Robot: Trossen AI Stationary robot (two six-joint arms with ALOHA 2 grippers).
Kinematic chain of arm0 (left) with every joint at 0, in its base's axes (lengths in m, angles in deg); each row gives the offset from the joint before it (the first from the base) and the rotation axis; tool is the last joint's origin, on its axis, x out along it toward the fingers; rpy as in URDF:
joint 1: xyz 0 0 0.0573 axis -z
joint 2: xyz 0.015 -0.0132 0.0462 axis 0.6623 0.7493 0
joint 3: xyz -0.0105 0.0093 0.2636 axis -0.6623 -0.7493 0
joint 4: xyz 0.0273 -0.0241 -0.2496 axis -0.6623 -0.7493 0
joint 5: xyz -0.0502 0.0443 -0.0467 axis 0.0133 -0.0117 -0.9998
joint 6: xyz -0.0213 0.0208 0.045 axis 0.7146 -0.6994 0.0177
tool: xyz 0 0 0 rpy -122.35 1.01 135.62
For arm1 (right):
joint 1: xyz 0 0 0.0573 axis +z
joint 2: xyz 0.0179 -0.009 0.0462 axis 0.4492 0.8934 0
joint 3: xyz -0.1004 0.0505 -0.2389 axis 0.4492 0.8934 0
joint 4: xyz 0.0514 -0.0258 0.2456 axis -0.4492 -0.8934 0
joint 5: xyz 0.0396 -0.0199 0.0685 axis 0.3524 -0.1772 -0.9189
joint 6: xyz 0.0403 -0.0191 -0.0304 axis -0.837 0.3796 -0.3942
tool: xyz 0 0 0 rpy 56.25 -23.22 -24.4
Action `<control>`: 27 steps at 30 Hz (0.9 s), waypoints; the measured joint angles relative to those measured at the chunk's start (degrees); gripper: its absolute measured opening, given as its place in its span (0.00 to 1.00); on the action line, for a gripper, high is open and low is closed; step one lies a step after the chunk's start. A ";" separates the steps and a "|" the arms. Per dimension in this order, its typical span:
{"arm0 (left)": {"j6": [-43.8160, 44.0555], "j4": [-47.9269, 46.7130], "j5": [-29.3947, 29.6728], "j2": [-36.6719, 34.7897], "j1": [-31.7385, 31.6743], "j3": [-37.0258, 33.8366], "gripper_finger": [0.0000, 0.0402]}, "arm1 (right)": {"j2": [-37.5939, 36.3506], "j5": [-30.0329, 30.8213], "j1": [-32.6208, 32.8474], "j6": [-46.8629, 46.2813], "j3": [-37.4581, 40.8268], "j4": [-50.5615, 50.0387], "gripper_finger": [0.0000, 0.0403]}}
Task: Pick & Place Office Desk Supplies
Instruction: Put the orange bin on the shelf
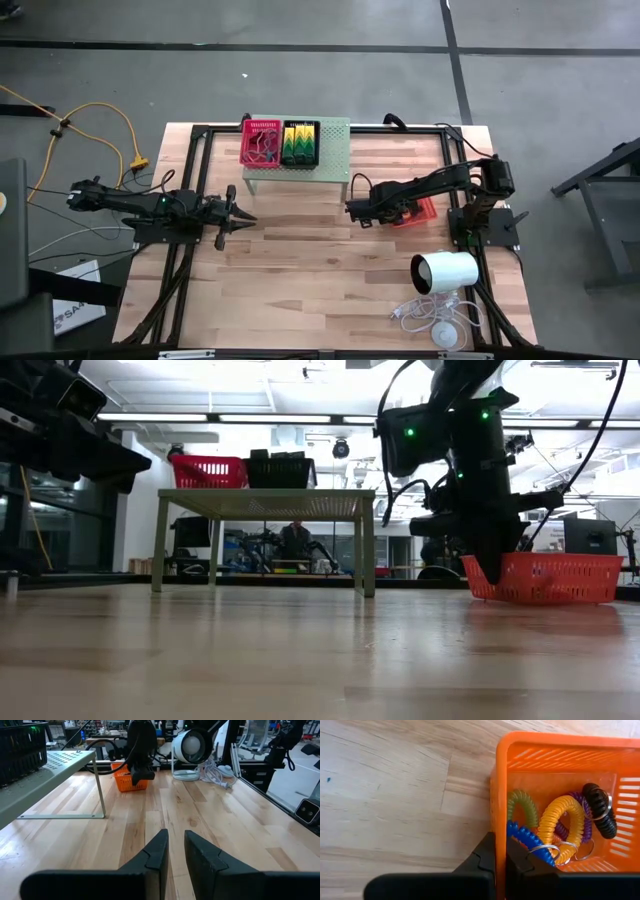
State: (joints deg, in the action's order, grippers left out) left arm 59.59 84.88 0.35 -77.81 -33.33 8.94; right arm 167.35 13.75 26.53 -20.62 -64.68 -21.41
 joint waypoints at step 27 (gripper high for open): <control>0.00 0.00 0.01 0.04 0.02 0.00 0.14 | -7.26 2.25 0.81 14.62 -15.26 -16.02 0.00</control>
State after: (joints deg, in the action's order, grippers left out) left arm 59.59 84.88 0.36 -77.76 -33.31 8.94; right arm 160.09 16.00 27.33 -5.99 -79.94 -37.43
